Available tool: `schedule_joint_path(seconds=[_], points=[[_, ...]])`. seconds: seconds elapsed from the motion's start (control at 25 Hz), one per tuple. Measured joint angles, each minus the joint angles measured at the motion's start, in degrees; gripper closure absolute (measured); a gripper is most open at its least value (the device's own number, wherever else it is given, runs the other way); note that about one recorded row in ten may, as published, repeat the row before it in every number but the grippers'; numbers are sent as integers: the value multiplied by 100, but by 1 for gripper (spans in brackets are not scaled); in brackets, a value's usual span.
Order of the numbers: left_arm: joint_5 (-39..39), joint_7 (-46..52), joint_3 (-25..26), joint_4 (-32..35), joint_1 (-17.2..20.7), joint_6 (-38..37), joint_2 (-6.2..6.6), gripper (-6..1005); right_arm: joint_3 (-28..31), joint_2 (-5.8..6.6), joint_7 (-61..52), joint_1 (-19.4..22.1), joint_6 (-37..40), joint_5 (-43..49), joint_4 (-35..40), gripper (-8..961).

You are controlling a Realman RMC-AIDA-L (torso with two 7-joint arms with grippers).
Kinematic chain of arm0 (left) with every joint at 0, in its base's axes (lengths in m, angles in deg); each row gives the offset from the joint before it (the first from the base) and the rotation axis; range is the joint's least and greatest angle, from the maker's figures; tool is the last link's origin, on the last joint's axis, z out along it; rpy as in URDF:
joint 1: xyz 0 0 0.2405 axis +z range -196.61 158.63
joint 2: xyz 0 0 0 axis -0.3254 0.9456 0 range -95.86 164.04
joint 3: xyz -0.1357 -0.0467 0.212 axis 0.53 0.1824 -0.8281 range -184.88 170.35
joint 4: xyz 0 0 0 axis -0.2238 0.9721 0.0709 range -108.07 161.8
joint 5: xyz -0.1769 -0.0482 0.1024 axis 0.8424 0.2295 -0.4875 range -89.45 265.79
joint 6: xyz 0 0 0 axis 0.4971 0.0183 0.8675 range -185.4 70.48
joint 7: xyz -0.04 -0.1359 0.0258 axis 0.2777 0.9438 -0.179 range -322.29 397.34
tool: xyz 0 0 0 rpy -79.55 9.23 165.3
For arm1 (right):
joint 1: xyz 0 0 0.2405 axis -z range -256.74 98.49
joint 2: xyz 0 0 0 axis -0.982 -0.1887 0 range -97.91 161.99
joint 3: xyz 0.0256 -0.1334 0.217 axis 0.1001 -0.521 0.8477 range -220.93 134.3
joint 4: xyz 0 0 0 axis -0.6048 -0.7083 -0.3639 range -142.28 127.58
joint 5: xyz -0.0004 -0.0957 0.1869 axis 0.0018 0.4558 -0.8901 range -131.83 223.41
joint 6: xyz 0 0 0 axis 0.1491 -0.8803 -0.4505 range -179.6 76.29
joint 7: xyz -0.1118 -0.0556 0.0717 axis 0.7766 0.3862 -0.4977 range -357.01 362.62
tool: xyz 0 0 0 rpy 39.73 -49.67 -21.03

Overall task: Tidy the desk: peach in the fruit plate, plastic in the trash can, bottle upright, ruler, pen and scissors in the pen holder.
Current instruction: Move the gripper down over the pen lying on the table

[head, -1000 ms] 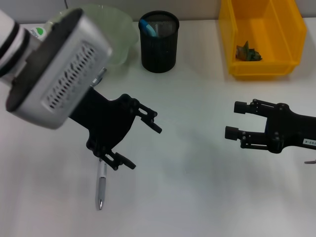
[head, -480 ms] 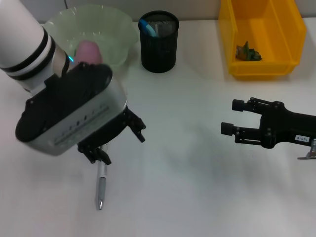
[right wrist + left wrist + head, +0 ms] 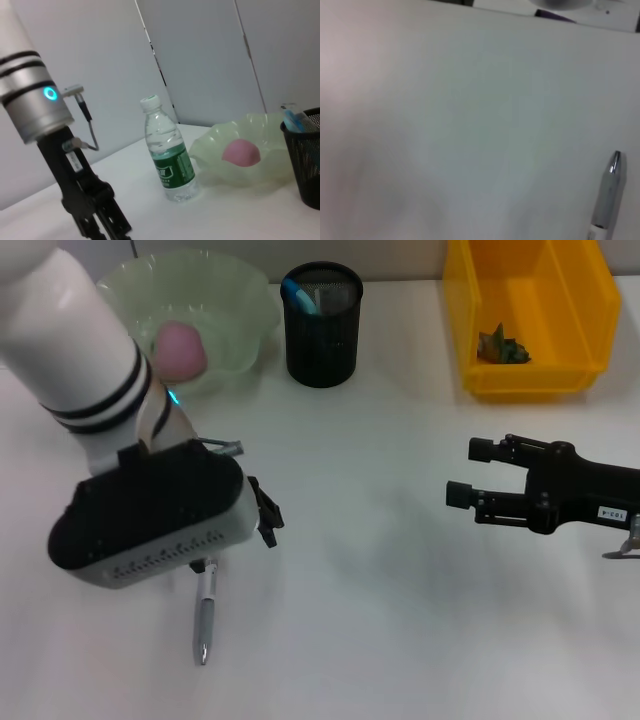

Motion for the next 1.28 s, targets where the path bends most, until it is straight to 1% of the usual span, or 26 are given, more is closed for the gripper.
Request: schedule_joint_path(seconds=[0.04, 0.08, 0.12, 0.24, 0.36, 0.4, 0.6, 0.88, 1.2, 1.28], points=[[0, 0, 0, 0, 0, 0, 0, 198, 0, 0, 0, 0, 0, 0, 0, 138], [-166, -3, -90, -174, -35, 177, -53, 198, -14, -2, -27, -11, 29, 0, 23, 138], [-166, -3, -90, -174, -35, 177, -53, 198, -14, -2, -27, -11, 29, 0, 23, 139], [-305, 15, -131, -365, -88, 263, -113, 198, -14, -7, -62, -15, 111, 0, 36, 139], [-366, 44, -120, -477, -133, 257, -155, 313, -12, -1, -92, -12, 143, 0, 72, 140], [-428, 60, -112, -541, -155, 254, -194, 319, -9, 1, -94, 0, 144, 0, 101, 140], [-602, 186, -104, -728, -202, 240, -310, 347, -12, 25, -96, 7, 167, 0, 118, 141], [-771, 408, -144, -952, -216, 424, -350, 381, -9, 31, -98, -3, 214, 0, 160, 143], [-885, 545, -195, -926, -199, 355, -353, 419, 38, 31, -97, 7, 216, -1, 178, 145], [-885, 556, -205, -921, -198, 343, -353, 483, 38, 31, -97, 7, 216, -1, 184, 145]])
